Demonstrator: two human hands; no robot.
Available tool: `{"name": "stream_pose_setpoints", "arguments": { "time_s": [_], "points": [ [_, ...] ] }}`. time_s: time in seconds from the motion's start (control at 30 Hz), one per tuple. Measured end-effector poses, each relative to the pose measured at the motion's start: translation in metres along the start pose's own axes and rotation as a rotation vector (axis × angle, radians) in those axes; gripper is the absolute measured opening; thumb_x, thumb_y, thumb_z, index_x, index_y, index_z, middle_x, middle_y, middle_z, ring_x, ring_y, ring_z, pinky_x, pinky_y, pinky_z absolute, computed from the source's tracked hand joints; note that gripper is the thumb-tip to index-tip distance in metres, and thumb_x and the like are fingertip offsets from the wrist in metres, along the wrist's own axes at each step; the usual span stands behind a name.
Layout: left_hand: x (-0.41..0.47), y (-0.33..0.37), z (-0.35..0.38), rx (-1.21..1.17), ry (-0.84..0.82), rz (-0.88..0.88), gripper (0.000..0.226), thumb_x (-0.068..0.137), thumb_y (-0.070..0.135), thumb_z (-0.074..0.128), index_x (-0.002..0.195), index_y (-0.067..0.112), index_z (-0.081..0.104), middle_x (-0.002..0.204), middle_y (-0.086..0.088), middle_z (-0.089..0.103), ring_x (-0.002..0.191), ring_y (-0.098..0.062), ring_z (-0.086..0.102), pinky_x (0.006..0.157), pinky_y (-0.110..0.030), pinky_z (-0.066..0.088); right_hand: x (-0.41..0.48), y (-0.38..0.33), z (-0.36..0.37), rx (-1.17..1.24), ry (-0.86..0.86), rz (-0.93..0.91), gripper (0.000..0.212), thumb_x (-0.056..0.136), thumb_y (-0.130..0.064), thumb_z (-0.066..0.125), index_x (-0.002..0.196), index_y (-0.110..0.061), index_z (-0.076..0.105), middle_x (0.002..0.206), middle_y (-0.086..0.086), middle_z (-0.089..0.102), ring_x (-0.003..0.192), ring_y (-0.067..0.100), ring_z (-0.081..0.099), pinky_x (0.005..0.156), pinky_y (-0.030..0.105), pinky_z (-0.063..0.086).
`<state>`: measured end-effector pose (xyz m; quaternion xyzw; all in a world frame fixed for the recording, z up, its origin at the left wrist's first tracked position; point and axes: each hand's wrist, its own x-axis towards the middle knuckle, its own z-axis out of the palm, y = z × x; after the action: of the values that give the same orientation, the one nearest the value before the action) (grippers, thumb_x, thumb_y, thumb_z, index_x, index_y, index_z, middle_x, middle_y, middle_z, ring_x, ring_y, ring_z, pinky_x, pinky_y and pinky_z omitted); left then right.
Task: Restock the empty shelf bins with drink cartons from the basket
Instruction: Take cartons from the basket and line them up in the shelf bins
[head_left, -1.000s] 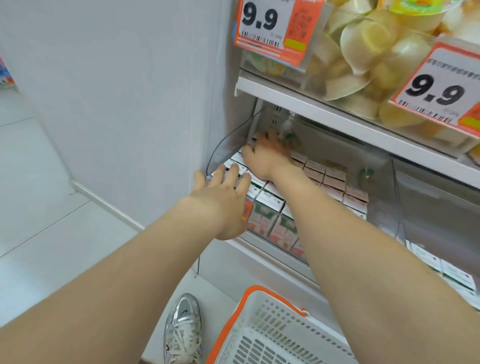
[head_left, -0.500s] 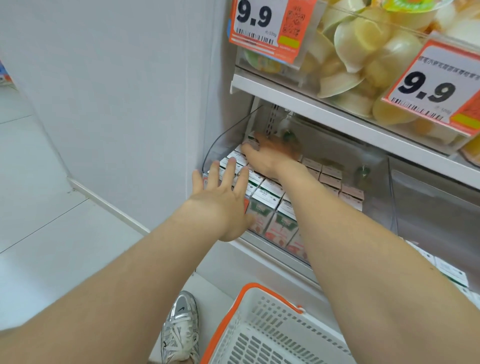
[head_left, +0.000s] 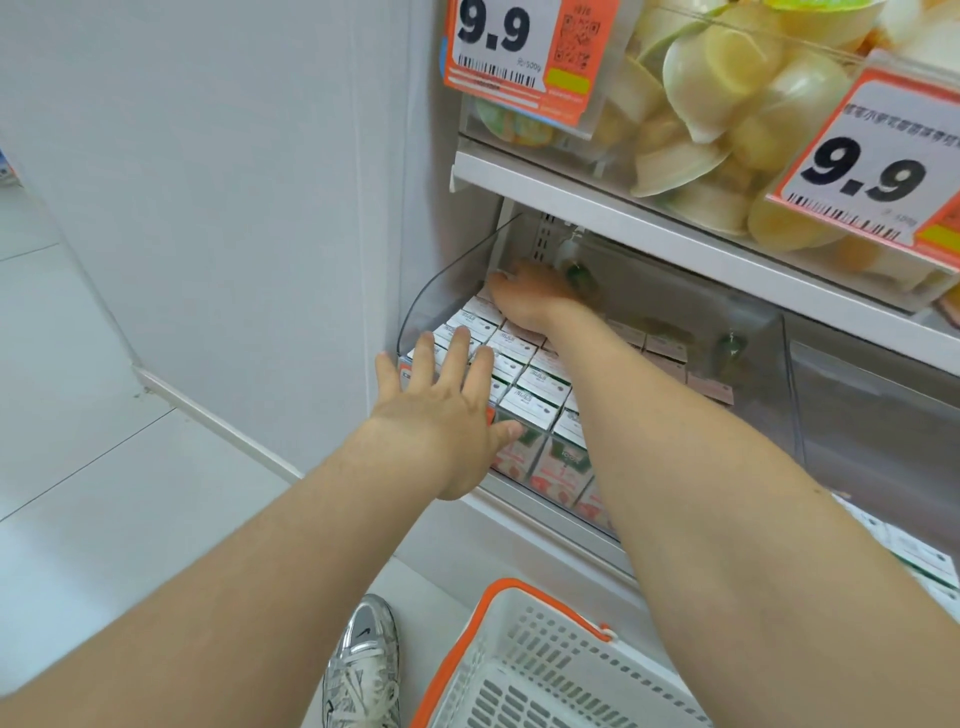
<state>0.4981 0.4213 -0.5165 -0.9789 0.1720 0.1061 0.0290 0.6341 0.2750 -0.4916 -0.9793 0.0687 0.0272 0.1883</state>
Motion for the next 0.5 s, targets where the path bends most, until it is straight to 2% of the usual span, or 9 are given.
{"name": "stream_pose_setpoints", "arguments": {
  "time_s": [0.07,0.17,0.23,0.27,0.3,0.33,0.4,0.43,0.5],
  "points": [
    [0.0,0.0,0.002,0.008,0.018,-0.008,0.081,0.105,0.064,0.013,0.162,0.018,-0.021,0.17,-0.005,-0.028,0.157,-0.039,-0.019,0.122,-0.068,0.003,-0.003,-0.005,-0.007,0.011,-0.032,0.002,0.054,0.102,-0.05,0.04,0.143,-0.018,0.056,0.143,0.007,0.058,0.126,0.031,0.055,0.086,0.035,0.039],
    [0.001,0.001,0.001,0.046,0.024,-0.022,0.082,0.106,0.064,0.013,0.161,0.017,-0.024,0.169,-0.007,-0.029,0.157,-0.04,-0.019,0.122,-0.069,-0.001,-0.004,-0.007,-0.012,0.0,-0.084,0.006,0.04,0.1,-0.047,0.044,0.119,-0.016,0.062,0.117,0.007,0.061,0.097,0.025,0.056,0.072,0.034,0.038],
    [0.003,0.002,0.0,0.071,0.012,-0.035,0.083,0.105,0.064,0.014,0.16,0.018,-0.027,0.169,-0.007,-0.029,0.157,-0.041,-0.021,0.122,-0.069,-0.006,-0.005,-0.005,-0.011,0.002,-0.059,0.0,0.038,0.098,-0.047,0.045,0.111,-0.016,0.063,0.113,0.005,0.065,0.083,0.017,0.055,0.064,0.03,0.035],
    [0.004,0.003,-0.001,0.082,0.0,-0.043,0.083,0.105,0.065,0.014,0.16,0.018,-0.028,0.169,-0.007,-0.03,0.156,-0.04,-0.022,0.122,-0.069,-0.008,-0.004,-0.004,-0.01,-0.005,-0.044,-0.001,0.04,0.098,-0.049,0.045,0.112,-0.017,0.064,0.116,0.004,0.066,0.084,0.014,0.054,0.063,0.028,0.033],
    [0.005,0.002,-0.002,0.089,-0.014,-0.049,0.083,0.106,0.065,0.015,0.159,0.019,-0.029,0.169,-0.006,-0.031,0.156,-0.04,-0.023,0.122,-0.069,-0.009,-0.004,-0.003,-0.007,-0.019,-0.039,0.004,0.044,0.099,-0.051,0.043,0.12,-0.018,0.064,0.123,0.003,0.064,0.094,0.015,0.055,0.065,0.027,0.032],
    [0.006,0.002,-0.004,0.094,-0.034,-0.05,0.083,0.106,0.065,0.015,0.16,0.019,-0.029,0.168,-0.006,-0.032,0.156,-0.04,-0.024,0.121,-0.069,-0.01,-0.007,-0.003,-0.004,-0.046,-0.036,0.011,0.051,0.1,-0.054,0.04,0.133,-0.02,0.059,0.13,0.003,0.059,0.111,0.018,0.053,0.073,0.027,0.034],
    [0.005,0.002,-0.007,0.09,-0.064,-0.045,0.082,0.105,0.065,0.014,0.16,0.02,-0.028,0.168,-0.006,-0.033,0.156,-0.04,-0.025,0.121,-0.07,-0.01,-0.012,0.001,0.003,-0.109,-0.03,0.001,0.071,0.097,-0.066,0.032,0.156,-0.027,0.04,0.159,0.008,0.041,0.146,0.03,0.034,0.105,0.039,0.033],
    [0.003,0.002,-0.007,0.085,-0.067,-0.041,0.082,0.105,0.066,0.012,0.16,0.021,-0.028,0.168,-0.006,-0.033,0.156,-0.039,-0.025,0.121,-0.07,-0.01,-0.013,0.004,0.007,-0.129,-0.029,-0.003,0.079,0.093,-0.074,0.028,0.159,-0.03,0.034,0.166,0.008,0.033,0.153,0.034,0.025,0.117,0.046,0.026],
    [0.0,0.001,-0.007,0.068,-0.056,-0.039,0.081,0.105,0.066,0.011,0.161,0.022,-0.027,0.169,-0.006,-0.032,0.156,-0.04,-0.024,0.121,-0.07,-0.01,-0.015,0.015,0.011,-0.154,0.006,-0.019,0.087,0.087,-0.082,0.022,0.16,-0.036,0.031,0.169,0.009,0.028,0.157,0.035,0.017,0.125,0.053,0.016]
  ]
}}
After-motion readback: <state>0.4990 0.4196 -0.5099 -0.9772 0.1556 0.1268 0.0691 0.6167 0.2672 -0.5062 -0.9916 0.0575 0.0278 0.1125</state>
